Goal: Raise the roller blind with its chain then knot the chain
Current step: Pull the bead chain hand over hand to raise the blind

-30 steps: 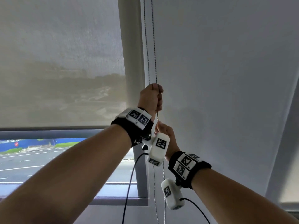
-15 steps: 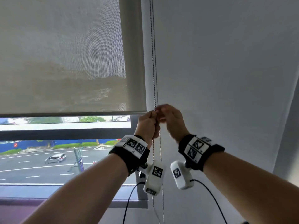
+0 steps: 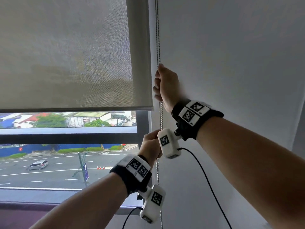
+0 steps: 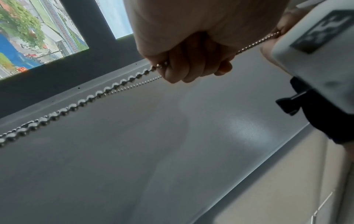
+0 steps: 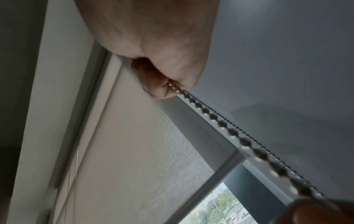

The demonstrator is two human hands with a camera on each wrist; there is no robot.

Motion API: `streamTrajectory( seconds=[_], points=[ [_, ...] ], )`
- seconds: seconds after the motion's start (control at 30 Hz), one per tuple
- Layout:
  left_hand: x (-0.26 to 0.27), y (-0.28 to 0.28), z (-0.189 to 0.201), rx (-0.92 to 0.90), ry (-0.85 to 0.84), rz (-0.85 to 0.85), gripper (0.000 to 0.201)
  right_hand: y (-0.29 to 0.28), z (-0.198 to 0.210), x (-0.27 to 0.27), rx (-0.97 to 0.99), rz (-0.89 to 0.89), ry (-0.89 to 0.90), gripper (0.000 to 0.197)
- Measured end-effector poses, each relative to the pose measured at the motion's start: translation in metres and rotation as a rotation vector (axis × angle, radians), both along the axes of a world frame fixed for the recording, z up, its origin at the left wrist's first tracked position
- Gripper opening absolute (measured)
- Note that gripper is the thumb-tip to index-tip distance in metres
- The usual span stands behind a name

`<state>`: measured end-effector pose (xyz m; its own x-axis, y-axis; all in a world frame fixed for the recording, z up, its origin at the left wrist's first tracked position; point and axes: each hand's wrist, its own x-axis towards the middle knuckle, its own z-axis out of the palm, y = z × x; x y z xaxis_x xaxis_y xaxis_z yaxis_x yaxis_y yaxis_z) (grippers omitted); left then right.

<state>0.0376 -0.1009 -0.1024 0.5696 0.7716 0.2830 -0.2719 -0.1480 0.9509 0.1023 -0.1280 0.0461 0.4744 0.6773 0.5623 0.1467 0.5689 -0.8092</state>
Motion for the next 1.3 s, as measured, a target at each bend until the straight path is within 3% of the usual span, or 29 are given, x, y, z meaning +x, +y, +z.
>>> streamTrajectory(
  seconds=[0.13, 0.23, 0.4, 0.53, 0.73, 0.93, 1.0, 1.1, 1.3],
  points=[
    [-0.006, 0.008, 0.003, -0.039, -0.019, -0.052, 0.027, -0.002, -0.008, -0.004, 0.025, 0.002, 0.016, 0.042],
    [-0.014, 0.022, 0.015, -0.092, -0.164, -0.240, 0.021, -0.005, -0.022, -0.001, 0.016, 0.018, 0.023, 0.042],
    [-0.013, 0.030, 0.052, -0.111, -0.273, -0.209, 0.034, -0.007, -0.069, 0.003, -0.022, 0.012, 0.084, 0.045],
    [-0.008, 0.026, 0.075, -0.087, -0.256, -0.267, 0.039, -0.014, -0.112, 0.002, -0.072, 0.067, 0.154, 0.045],
    [0.007, 0.012, 0.099, -0.095, -0.277, -0.335, 0.041, -0.025, -0.148, 0.003, -0.102, -0.022, 0.058, 0.043],
    [0.020, 0.000, 0.096, -0.012, -0.269, -0.143, 0.035, -0.032, -0.168, 0.007, -0.121, -0.112, -0.110, 0.044],
    [0.021, -0.003, 0.095, 0.006, -0.243, -0.088, 0.037, -0.030, -0.170, 0.013, -0.132, -0.131, -0.165, 0.040],
    [0.023, -0.009, 0.091, 0.024, -0.206, -0.064, 0.037, -0.026, -0.160, 0.028, -0.117, -0.065, -0.091, 0.038],
    [0.020, -0.011, 0.049, -0.012, -0.141, -0.054, 0.035, -0.025, -0.091, 0.048, 0.000, -0.167, -0.146, 0.031]
  ],
)
